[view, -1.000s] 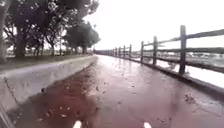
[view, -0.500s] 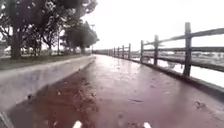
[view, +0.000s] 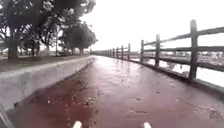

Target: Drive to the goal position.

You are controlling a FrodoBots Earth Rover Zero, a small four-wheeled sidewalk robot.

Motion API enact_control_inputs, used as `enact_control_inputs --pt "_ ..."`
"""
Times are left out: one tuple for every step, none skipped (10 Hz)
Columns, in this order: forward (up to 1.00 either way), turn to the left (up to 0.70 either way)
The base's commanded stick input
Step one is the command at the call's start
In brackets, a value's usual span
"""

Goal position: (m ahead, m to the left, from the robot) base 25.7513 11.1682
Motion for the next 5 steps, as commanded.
enact_control_inputs --pt "0.50 0.00" --pt "0.50 0.00" --pt "0.50 0.00" --pt "0.50 0.00" --pt "0.50 0.00"
